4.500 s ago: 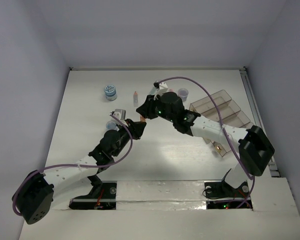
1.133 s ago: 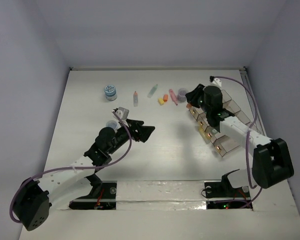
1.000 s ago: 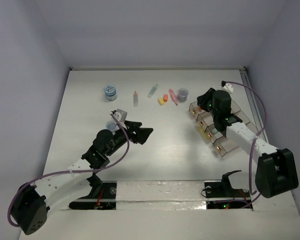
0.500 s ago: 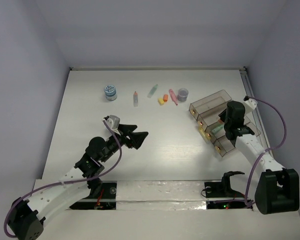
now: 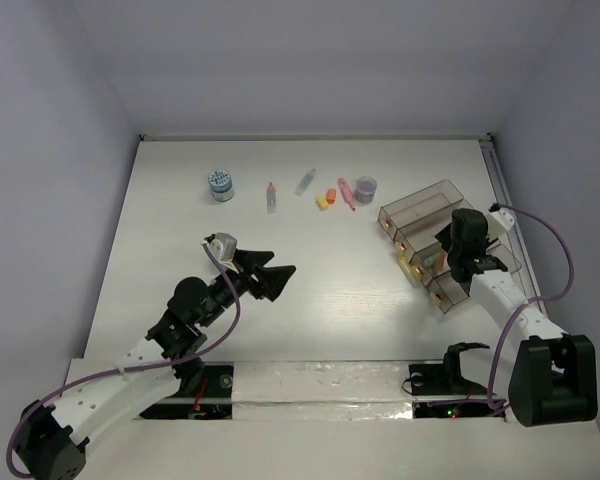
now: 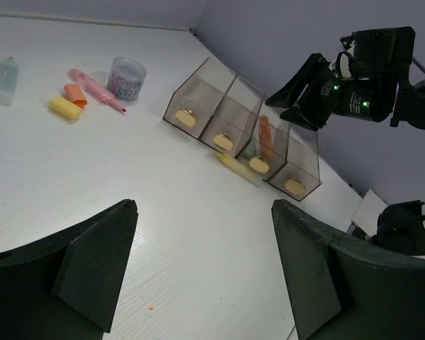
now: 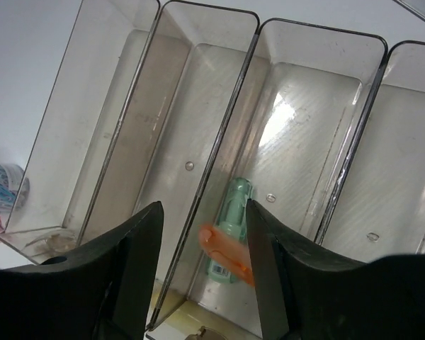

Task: Sort the stationery into containers
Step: Place the pen in the storage box, then pick up the pen from the center of the board.

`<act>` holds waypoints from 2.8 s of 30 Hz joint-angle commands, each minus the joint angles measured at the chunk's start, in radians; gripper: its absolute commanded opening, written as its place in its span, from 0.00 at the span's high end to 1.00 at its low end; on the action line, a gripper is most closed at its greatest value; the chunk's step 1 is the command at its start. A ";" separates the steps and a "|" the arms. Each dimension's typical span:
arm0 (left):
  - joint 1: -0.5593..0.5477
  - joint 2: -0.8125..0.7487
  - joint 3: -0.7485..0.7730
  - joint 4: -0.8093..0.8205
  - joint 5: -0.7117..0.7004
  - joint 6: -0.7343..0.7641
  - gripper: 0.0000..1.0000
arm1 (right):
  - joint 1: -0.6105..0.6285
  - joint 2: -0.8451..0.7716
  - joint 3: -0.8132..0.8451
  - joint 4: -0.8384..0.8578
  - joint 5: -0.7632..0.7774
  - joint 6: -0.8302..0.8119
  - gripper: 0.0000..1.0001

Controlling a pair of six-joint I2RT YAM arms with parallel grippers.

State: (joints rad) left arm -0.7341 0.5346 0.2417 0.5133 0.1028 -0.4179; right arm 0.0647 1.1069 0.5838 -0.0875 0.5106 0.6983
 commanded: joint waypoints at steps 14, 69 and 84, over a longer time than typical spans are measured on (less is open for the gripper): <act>-0.007 -0.047 -0.001 -0.008 -0.121 -0.001 0.27 | 0.030 -0.119 0.025 0.138 -0.326 -0.167 0.44; -0.007 -0.151 0.706 -0.708 -0.595 0.096 0.18 | 1.024 1.308 1.484 -0.291 -1.097 -1.103 0.23; -0.007 -0.151 0.674 -0.691 -0.558 0.100 0.19 | 1.024 1.400 1.584 -0.466 -0.939 -1.286 0.17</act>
State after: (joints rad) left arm -0.7341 0.3813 0.9222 -0.2214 -0.4709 -0.3328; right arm 1.0863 2.4897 2.1235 -0.5148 -0.4671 -0.5297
